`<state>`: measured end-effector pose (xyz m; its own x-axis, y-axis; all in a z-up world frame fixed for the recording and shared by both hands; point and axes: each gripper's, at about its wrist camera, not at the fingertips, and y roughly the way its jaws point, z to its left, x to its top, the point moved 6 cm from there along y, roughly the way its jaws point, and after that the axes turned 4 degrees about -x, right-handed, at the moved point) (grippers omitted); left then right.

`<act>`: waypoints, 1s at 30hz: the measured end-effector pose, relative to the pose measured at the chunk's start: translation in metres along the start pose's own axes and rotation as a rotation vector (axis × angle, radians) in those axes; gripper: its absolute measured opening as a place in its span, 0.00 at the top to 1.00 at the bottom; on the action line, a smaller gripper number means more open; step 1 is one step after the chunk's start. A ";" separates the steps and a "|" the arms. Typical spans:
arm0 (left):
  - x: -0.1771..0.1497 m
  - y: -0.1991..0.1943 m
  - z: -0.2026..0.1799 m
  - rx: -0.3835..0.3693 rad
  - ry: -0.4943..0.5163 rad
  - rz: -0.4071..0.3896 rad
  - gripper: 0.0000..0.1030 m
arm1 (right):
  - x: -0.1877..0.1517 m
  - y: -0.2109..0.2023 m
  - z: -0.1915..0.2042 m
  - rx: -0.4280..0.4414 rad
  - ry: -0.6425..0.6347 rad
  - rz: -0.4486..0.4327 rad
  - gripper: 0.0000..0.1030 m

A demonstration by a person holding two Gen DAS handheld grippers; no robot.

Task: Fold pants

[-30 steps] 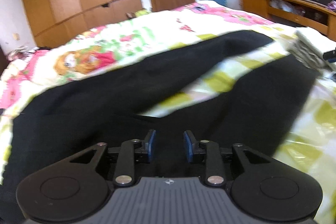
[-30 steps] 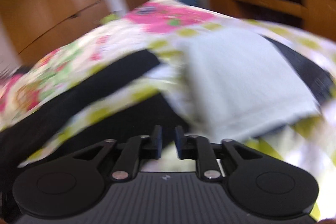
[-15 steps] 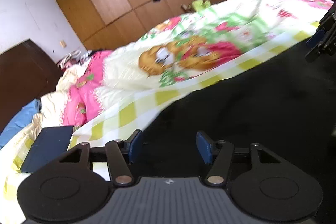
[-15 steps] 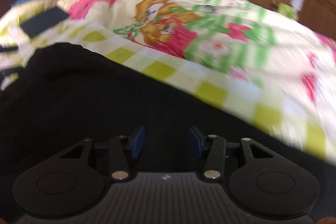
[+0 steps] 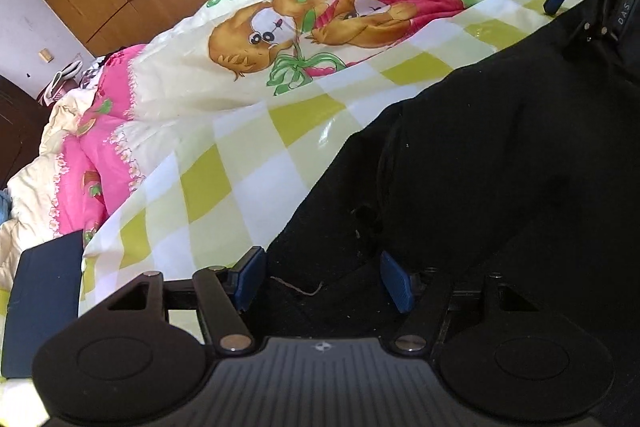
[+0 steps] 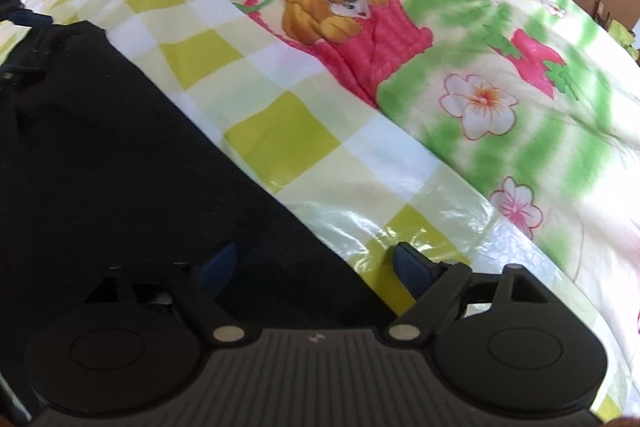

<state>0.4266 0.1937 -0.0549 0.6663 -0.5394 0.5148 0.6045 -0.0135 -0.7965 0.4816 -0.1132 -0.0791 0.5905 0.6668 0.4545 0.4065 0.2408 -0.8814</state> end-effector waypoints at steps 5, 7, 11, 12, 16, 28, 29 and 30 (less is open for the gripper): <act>0.001 0.013 0.002 0.003 0.003 0.047 0.59 | -0.004 -0.001 0.008 0.003 0.046 0.021 0.51; 0.001 0.019 0.001 0.022 0.002 0.075 0.80 | -0.001 -0.003 0.010 -0.012 0.065 0.017 0.69; -0.005 0.009 -0.008 0.057 0.062 0.068 0.83 | 0.001 -0.024 0.015 -0.063 0.063 -0.001 0.92; -0.006 0.004 -0.010 0.068 0.074 0.065 0.83 | 0.002 -0.034 0.018 -0.070 0.063 -0.019 0.93; -0.007 -0.034 -0.006 0.101 0.059 0.000 0.83 | -0.002 -0.082 0.035 -0.070 0.057 -0.095 0.93; -0.137 -0.217 -0.082 0.122 -0.089 -0.171 0.82 | -0.137 -0.228 0.200 -0.008 0.002 -0.173 0.94; -0.153 -0.218 -0.092 0.116 -0.109 -0.157 0.80 | -0.149 -0.219 0.210 -0.015 0.006 -0.158 0.93; -0.168 -0.214 -0.100 0.116 -0.119 -0.131 0.78 | -0.161 -0.204 0.221 -0.031 0.018 -0.135 0.91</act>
<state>0.1417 0.2029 -0.0026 0.6216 -0.4358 0.6509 0.7310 0.0242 -0.6819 0.1495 -0.1142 -0.0010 0.5411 0.6172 0.5713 0.5045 0.3053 -0.8077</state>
